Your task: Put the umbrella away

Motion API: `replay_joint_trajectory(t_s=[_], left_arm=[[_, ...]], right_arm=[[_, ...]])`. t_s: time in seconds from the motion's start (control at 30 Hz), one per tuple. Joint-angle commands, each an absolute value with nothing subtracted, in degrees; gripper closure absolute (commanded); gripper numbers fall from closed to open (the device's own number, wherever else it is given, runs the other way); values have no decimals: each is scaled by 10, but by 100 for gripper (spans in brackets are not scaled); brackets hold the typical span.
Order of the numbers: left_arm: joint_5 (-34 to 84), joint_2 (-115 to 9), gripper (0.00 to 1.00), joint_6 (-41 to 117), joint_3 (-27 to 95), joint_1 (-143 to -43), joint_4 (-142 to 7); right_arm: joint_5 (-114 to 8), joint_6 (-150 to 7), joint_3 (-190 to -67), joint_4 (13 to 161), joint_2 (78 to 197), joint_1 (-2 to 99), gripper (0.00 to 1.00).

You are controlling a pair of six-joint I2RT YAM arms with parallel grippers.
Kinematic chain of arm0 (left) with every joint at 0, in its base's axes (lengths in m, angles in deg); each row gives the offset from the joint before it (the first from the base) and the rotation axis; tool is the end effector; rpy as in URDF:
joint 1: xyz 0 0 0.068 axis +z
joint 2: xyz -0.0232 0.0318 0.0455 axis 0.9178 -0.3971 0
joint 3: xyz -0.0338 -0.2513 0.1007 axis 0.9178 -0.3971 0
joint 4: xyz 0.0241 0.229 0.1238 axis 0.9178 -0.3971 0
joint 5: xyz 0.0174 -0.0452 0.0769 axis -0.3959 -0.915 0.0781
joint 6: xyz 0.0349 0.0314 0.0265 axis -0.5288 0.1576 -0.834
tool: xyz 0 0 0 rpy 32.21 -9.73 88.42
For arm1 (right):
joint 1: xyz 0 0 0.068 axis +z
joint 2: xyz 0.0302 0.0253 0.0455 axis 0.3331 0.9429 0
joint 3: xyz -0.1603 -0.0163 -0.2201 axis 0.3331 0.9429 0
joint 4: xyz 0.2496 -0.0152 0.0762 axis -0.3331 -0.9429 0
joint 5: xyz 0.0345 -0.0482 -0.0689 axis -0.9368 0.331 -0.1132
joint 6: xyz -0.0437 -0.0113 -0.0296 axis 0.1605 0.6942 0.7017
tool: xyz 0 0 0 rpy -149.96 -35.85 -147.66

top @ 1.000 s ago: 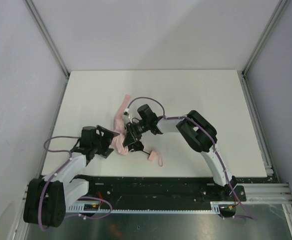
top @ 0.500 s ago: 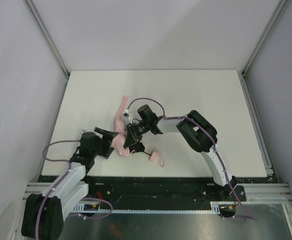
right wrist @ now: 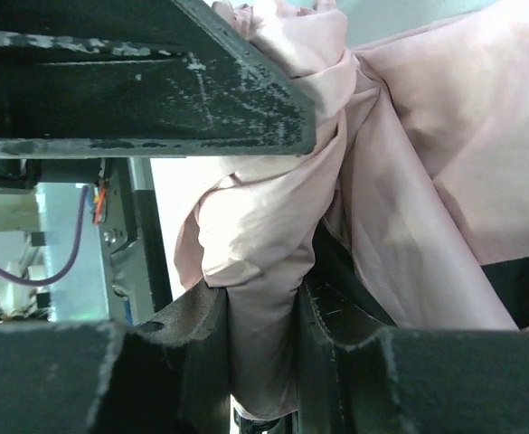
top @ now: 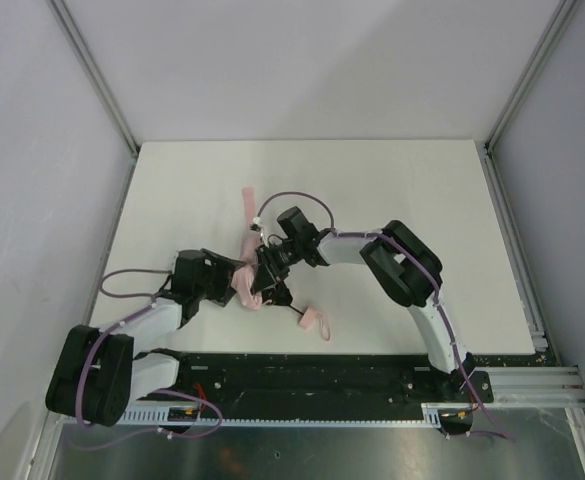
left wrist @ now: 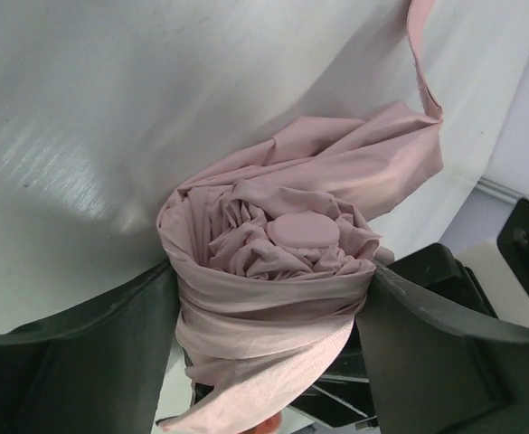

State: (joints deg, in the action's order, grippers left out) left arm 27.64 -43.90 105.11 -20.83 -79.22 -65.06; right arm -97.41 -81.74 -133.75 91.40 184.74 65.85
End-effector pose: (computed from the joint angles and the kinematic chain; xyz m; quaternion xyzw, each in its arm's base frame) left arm 0.1925 -0.0466 0.1331 -0.4889 0.7799 -0.3099 0.2380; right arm 0.2995 0.3553 0.1165 -0.3766 0.7529 0.5322 0.0899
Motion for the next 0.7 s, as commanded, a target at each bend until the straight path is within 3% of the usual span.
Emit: replay_joint_trajectory(t_s=[0.0,0.33,0.43,0.53,0.67], left_arm=[[344,-474,28,1023,-242,-805,-602],[362,-435,87,972,-252,-816,-564],[345,-433,97,961,-258,-816,-553],[338,-416,100,951,-266,-816,-549],[317,-372,100,937,-282,-816,-548]], right_arm=[[-950,-770,-1309,814,1835,705,100],[-922,-774,-1309,801,1802,711,99],[-895,-797,-1307,794,1777,710,78],[-854,-818,-1293,790,1725,705,53],[-823,-897,-1237,846,1636,661,37]])
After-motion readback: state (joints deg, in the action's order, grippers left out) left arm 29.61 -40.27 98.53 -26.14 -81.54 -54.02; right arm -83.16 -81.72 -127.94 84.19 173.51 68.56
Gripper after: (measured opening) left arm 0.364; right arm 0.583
